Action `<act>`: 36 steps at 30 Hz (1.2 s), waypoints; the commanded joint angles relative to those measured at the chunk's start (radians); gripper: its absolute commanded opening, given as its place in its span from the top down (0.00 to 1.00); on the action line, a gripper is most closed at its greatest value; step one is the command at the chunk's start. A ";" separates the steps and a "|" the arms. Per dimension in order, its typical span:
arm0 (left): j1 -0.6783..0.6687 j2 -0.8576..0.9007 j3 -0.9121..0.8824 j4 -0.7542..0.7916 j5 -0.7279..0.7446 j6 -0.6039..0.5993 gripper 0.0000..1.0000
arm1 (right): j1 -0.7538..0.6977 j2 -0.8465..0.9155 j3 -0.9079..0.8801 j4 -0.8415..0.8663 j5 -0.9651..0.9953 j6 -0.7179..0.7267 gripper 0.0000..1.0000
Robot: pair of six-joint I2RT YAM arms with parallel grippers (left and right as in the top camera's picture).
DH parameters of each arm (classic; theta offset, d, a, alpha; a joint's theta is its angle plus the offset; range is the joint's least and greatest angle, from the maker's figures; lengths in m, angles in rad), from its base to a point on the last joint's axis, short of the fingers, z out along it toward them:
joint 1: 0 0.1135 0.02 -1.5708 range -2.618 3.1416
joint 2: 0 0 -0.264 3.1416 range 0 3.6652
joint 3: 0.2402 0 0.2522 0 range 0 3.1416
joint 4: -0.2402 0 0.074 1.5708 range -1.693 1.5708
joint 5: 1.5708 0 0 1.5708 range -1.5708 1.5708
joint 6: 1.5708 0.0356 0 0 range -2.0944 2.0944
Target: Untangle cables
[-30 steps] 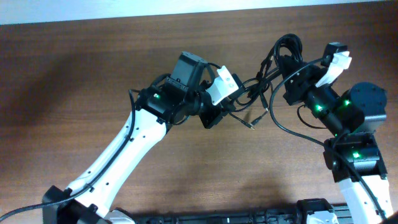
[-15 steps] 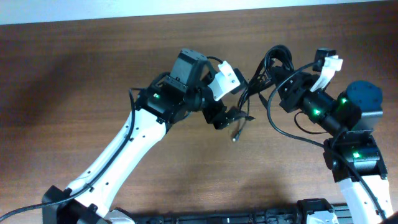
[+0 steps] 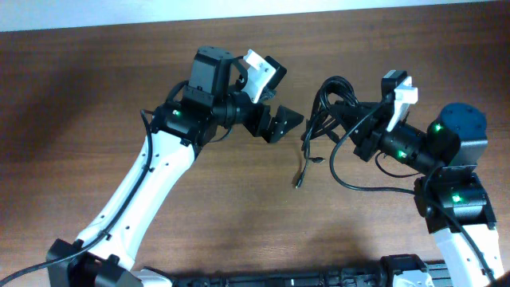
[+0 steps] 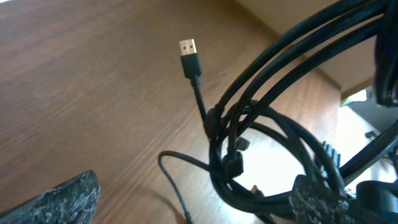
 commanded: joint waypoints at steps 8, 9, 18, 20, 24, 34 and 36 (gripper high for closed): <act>0.004 -0.005 0.003 0.003 0.200 -0.142 0.01 | -0.003 -0.004 0.020 0.011 -0.085 -0.148 0.96; 0.004 -0.005 0.003 0.003 0.200 -0.174 0.01 | -0.003 -0.004 0.020 0.012 -0.085 -0.148 0.96; -0.110 -0.005 0.003 0.001 0.019 -0.340 0.03 | -0.003 -0.004 0.020 0.053 -0.082 -0.148 0.96; -0.137 -0.005 0.003 0.000 -0.068 -0.403 0.11 | -0.003 -0.004 0.020 0.053 -0.083 -0.148 0.96; -0.151 -0.004 0.003 0.000 -0.141 -0.449 0.23 | -0.003 -0.004 0.020 0.053 -0.083 -0.148 0.96; -0.108 -0.003 0.003 0.004 -0.043 -0.442 0.14 | -0.003 -0.004 0.020 0.052 -0.082 -0.148 0.96; -0.073 -0.003 0.003 0.005 -0.011 -0.442 0.11 | -0.003 -0.004 0.020 0.052 -0.082 -0.152 0.96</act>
